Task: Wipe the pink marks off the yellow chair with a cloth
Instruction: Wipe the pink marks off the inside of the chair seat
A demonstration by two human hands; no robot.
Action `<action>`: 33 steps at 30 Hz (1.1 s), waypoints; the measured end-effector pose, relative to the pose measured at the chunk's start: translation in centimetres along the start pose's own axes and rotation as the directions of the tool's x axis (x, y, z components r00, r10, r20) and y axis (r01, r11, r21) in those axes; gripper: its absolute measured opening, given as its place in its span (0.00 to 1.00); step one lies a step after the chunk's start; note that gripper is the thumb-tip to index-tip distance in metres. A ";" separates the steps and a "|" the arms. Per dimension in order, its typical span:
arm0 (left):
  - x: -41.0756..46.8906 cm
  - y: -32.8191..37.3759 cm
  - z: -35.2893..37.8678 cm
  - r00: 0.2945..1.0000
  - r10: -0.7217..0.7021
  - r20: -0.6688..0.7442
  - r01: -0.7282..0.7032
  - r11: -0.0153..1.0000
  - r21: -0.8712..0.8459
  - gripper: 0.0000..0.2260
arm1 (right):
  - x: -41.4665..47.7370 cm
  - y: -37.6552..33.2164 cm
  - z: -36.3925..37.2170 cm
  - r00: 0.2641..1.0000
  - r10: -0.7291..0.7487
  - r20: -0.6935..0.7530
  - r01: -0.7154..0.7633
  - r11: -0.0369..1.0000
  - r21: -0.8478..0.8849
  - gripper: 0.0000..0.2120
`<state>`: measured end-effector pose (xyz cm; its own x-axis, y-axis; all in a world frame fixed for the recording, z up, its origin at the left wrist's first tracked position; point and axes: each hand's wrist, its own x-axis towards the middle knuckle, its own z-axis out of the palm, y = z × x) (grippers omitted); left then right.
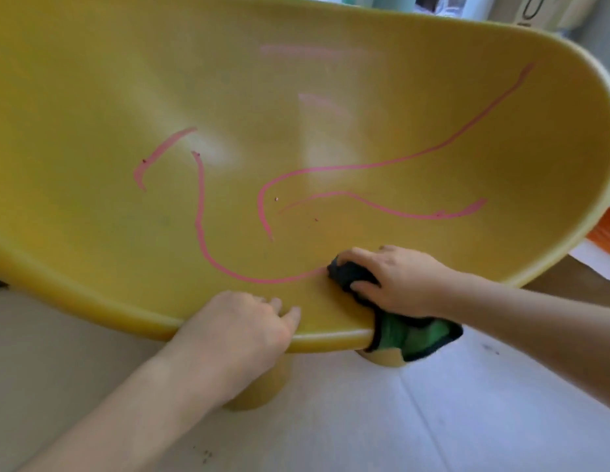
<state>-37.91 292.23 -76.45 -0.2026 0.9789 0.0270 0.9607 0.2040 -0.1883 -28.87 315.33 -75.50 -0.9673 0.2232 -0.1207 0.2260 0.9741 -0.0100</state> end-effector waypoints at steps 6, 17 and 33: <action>-1.3 0.6 -0.6 0.995 0.068 -0.071 -0.064 0.996 0.059 0.22 | 5.6 0.5 1.8 0.940 0.335 -0.057 -0.337 0.941 -0.033 0.17; -6.1 2.3 -3.1 0.955 -0.016 0.298 0.050 0.993 -0.108 0.42 | 1.7 -3.0 2.6 0.977 0.209 -0.036 -0.208 0.978 0.030 0.20; -4.8 2.4 -1.3 0.970 -0.241 -0.024 0.218 0.910 -0.353 0.21 | 1.2 -4.6 2.9 0.885 0.455 -0.099 -0.439 0.887 0.146 0.17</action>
<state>-34.41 288.06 -75.80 -0.4238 0.9008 0.0949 0.8972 0.4030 0.1807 -30.77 311.03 -78.49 -0.7649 0.6441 -0.0128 0.6418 0.7602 -0.1005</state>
